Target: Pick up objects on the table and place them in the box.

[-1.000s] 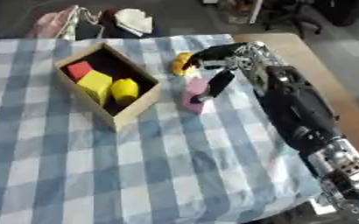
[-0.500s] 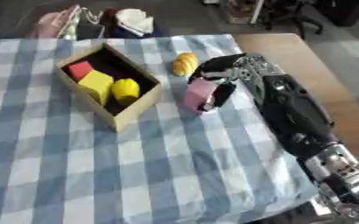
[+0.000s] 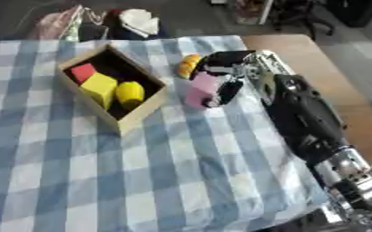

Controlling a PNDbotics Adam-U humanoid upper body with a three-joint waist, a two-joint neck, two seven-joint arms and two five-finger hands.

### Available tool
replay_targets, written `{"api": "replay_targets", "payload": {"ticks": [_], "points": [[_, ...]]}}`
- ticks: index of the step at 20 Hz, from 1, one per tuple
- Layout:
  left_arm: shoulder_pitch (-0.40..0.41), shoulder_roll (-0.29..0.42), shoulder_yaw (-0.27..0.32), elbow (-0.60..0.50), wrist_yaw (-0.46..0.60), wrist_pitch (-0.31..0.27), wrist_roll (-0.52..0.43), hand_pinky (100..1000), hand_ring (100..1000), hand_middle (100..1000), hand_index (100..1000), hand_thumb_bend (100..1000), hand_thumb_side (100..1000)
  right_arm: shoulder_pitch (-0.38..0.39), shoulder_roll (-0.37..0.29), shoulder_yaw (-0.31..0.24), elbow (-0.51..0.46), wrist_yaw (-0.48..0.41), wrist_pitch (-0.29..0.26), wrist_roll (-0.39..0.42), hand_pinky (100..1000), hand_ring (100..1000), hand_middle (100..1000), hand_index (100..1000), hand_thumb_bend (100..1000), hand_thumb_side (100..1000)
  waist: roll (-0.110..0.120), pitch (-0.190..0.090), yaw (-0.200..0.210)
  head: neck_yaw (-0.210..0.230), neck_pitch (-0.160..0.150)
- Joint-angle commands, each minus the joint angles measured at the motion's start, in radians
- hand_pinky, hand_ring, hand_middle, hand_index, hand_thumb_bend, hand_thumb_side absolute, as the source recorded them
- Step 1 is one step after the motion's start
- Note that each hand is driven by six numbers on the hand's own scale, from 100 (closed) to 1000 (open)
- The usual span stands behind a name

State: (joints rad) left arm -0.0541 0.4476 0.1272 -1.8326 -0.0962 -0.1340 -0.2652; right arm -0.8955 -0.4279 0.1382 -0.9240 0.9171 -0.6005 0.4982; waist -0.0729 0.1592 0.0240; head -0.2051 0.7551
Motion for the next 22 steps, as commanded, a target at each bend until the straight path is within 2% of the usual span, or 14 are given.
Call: {"api": "replay_targets", "payload": {"ticks": [1, 6, 12, 15, 17, 22], "points": [[-0.004, 0.007, 0.011, -0.02, 0.008, -0.001, -0.003, 729, 534, 598, 754, 100, 538, -0.06, -0.021, -0.017, -0.05, -0.07, 0.014, 0.012, 621, 585, 627, 835, 152, 279, 0.006, -0.026, 0.001, -0.004, -0.005], [-0.007, 0.002, 0.011, -0.026, 0.016, -0.004, -0.009, 730, 535, 598, 755, 100, 538, -0.148, 0.041, -0.028, -0.032, -0.125, 0.03, 0.01, 622, 573, 614, 833, 100, 226, 0.009, -0.024, 0.007, -0.015, -0.007], [-0.014, -0.008, 0.008, -0.028, 0.022, -0.003, -0.018, 730, 535, 598, 754, 100, 542, -0.22, 0.151, -0.011, 0.048, -0.131, -0.001, 0.031, 654, 598, 649, 863, 100, 277, 0.011, -0.018, 0.023, -0.032, -0.009], [-0.021, -0.011, 0.004, -0.029, 0.025, -0.004, -0.024, 732, 535, 598, 755, 100, 543, -0.242, 0.206, -0.01, 0.091, -0.079, -0.006, 0.038, 683, 638, 709, 899, 104, 325, 0.013, -0.014, 0.033, -0.042, -0.015], [-0.027, -0.013, 0.001, -0.031, 0.028, -0.004, -0.027, 732, 535, 598, 755, 100, 543, -0.255, 0.234, -0.023, 0.12, -0.025, 0.007, 0.014, 706, 685, 763, 920, 149, 359, 0.014, -0.01, 0.042, -0.05, -0.02], [-0.038, -0.02, -0.004, -0.032, 0.032, -0.004, -0.034, 734, 527, 598, 755, 100, 546, -0.273, 0.288, -0.069, 0.186, 0.14, 0.1, -0.147, 737, 748, 841, 953, 217, 450, 0.018, 0.001, 0.063, -0.072, -0.031]]}}
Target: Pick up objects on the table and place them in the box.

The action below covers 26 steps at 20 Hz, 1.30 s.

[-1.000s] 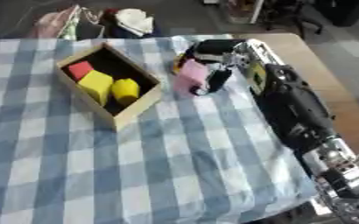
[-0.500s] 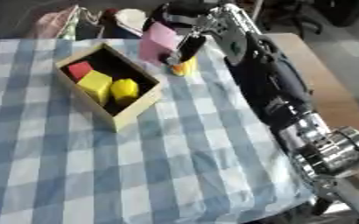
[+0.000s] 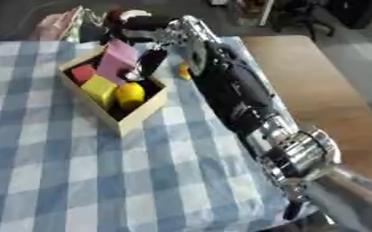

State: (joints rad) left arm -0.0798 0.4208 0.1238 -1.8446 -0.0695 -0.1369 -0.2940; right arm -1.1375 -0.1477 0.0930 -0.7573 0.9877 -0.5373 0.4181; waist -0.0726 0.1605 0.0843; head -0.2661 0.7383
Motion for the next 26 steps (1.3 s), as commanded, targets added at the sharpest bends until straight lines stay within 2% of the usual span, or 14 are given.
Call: {"api": "replay_targets", "payload": {"ticks": [1, 8, 12, 16, 17, 19, 23, 26], "points": [[-0.015, 0.006, -0.002, -0.02, 0.006, -0.001, -0.007, 734, 527, 598, 755, 100, 546, -0.034, 0.016, -0.031, 0.033, 0.099, 0.056, -0.096, 738, 750, 846, 955, 221, 461, 0.018, 0.002, 0.006, -0.015, -0.016], [-0.028, 0.001, -0.011, -0.022, 0.01, -0.002, -0.017, 736, 524, 596, 755, 100, 547, -0.056, 0.043, -0.07, 0.106, 0.254, 0.15, -0.216, 759, 783, 885, 967, 269, 515, 0.02, 0.012, 0.029, -0.036, -0.025], [-0.028, 0.0, -0.01, -0.022, 0.009, -0.002, -0.018, 737, 524, 595, 755, 100, 548, -0.059, 0.041, -0.077, 0.12, 0.284, 0.16, -0.239, 778, 811, 918, 980, 309, 571, 0.019, 0.012, 0.033, -0.038, -0.024], [-0.028, -0.002, -0.011, -0.022, 0.01, 0.0, -0.02, 737, 524, 595, 755, 100, 551, -0.058, 0.033, -0.08, 0.106, 0.266, 0.148, -0.267, 824, 868, 957, 986, 303, 604, 0.018, 0.01, 0.034, -0.035, -0.025], [-0.027, -0.003, -0.011, -0.021, 0.01, 0.0, -0.021, 737, 524, 595, 755, 100, 550, -0.06, 0.03, -0.08, 0.099, 0.253, 0.141, -0.276, 862, 919, 978, 989, 305, 596, 0.018, 0.01, 0.034, -0.035, -0.026], [-0.026, -0.003, -0.01, -0.021, 0.009, 0.0, -0.021, 738, 523, 595, 755, 100, 550, -0.064, 0.022, -0.076, 0.078, 0.222, 0.126, -0.297, 893, 948, 997, 993, 310, 575, 0.017, 0.008, 0.033, -0.035, -0.025], [-0.027, -0.003, -0.011, -0.02, 0.01, 0.001, -0.022, 738, 523, 595, 755, 100, 551, -0.072, 0.005, -0.072, 0.049, 0.179, 0.117, -0.322, 898, 950, 999, 995, 306, 538, 0.015, 0.006, 0.033, -0.034, -0.024], [-0.026, -0.003, -0.01, -0.02, 0.01, 0.002, -0.022, 737, 523, 594, 755, 100, 551, -0.074, -0.017, -0.082, 0.052, 0.159, 0.134, -0.326, 887, 939, 986, 992, 293, 538, 0.014, 0.005, 0.033, -0.033, -0.023]]}}
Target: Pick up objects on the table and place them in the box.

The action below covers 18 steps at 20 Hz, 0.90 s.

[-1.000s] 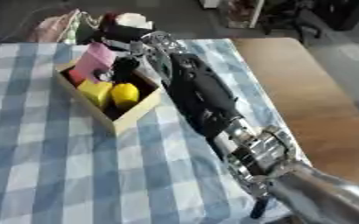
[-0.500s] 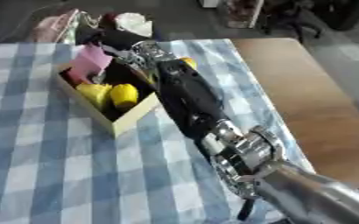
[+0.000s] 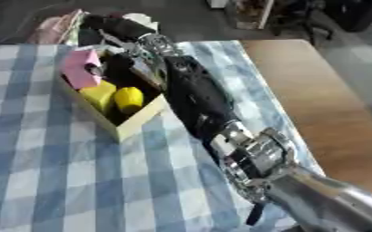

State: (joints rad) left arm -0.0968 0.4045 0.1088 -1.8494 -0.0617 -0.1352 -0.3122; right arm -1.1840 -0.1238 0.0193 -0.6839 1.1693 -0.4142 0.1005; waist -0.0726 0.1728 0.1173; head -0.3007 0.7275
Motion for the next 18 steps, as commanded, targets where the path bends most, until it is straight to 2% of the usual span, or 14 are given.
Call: {"api": "replay_targets", "payload": {"ticks": [1, 4, 6, 12, 18], "points": [[-0.008, 0.014, 0.005, -0.015, 0.002, 0.0, -0.003, 738, 523, 594, 754, 100, 552, -0.027, -0.049, -0.014, -0.015, -0.028, 0.022, -0.008, 879, 932, 976, 991, 280, 542, 0.013, -0.008, 0.0, 0.002, -0.012], [-0.005, 0.013, 0.006, -0.015, 0.0, 0.002, -0.003, 738, 523, 594, 754, 100, 554, -0.025, -0.077, -0.039, 0.017, -0.043, 0.072, -0.007, 864, 917, 960, 988, 254, 536, 0.01, -0.009, 0.001, 0.005, -0.013], [-0.005, 0.013, 0.007, -0.015, 0.0, 0.003, -0.003, 738, 523, 594, 754, 100, 555, -0.023, -0.095, -0.056, 0.042, -0.05, 0.114, -0.014, 852, 903, 947, 985, 227, 500, 0.008, -0.01, 0.001, 0.006, -0.013], [-0.002, 0.012, 0.009, -0.015, -0.004, 0.004, -0.003, 739, 523, 594, 754, 100, 557, -0.012, -0.141, -0.091, 0.129, -0.066, 0.231, -0.059, 829, 879, 926, 980, 185, 456, 0.006, -0.008, -0.003, 0.01, -0.015], [-0.001, 0.012, 0.011, -0.016, -0.006, 0.003, -0.003, 740, 523, 594, 754, 100, 557, -0.004, -0.169, -0.098, 0.197, -0.051, 0.301, -0.074, 833, 885, 932, 974, 193, 441, 0.006, -0.006, -0.006, 0.006, -0.014]]}}
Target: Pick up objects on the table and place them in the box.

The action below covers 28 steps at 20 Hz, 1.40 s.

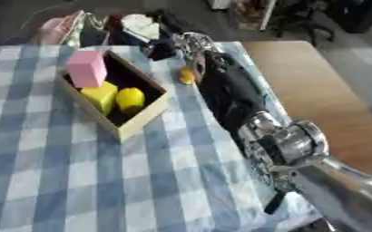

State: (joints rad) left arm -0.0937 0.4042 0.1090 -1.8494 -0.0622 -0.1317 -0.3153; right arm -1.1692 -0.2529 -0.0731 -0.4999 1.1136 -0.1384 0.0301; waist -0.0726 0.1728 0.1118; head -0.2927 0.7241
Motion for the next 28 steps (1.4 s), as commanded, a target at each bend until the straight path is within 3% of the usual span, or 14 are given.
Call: {"api": "replay_targets", "payload": {"ticks": [1, 13, 20, 22, 25, 28], "points": [[-0.004, 0.013, 0.01, -0.016, -0.005, 0.0, 0.0, 740, 523, 594, 754, 100, 556, -0.017, -0.044, -0.006, 0.022, 0.01, 0.032, 0.001, 836, 889, 936, 973, 199, 441, 0.006, -0.006, -0.001, -0.001, -0.011], [0.003, 0.013, 0.014, -0.014, -0.008, 0.001, 0.0, 741, 524, 594, 754, 100, 558, -0.01, -0.102, -0.005, 0.097, 0.082, 0.061, 0.182, 848, 901, 931, 958, 266, 517, 0.003, -0.012, -0.006, 0.007, -0.005], [0.004, 0.014, 0.014, -0.015, -0.007, 0.001, 0.0, 742, 524, 594, 754, 100, 558, -0.008, -0.112, 0.005, 0.13, 0.133, 0.034, 0.308, 832, 878, 903, 940, 329, 510, 0.003, -0.014, -0.008, 0.009, -0.003], [0.005, 0.014, 0.015, -0.015, -0.007, 0.001, 0.0, 742, 524, 594, 754, 100, 558, -0.008, -0.113, 0.005, 0.135, 0.142, 0.02, 0.345, 821, 869, 899, 930, 311, 529, 0.004, -0.014, -0.009, 0.01, -0.001], [0.005, 0.014, 0.015, -0.015, -0.007, 0.001, 0.0, 742, 524, 594, 755, 100, 558, -0.006, -0.114, 0.005, 0.135, 0.159, 0.01, 0.381, 782, 829, 865, 898, 309, 487, 0.004, -0.014, -0.009, 0.01, -0.001], [0.004, 0.013, 0.014, -0.015, -0.007, 0.001, -0.001, 742, 524, 594, 755, 100, 558, -0.002, -0.112, 0.003, 0.127, 0.176, 0.008, 0.374, 694, 748, 782, 786, 291, 333, 0.004, -0.012, -0.009, 0.01, -0.002]]}}
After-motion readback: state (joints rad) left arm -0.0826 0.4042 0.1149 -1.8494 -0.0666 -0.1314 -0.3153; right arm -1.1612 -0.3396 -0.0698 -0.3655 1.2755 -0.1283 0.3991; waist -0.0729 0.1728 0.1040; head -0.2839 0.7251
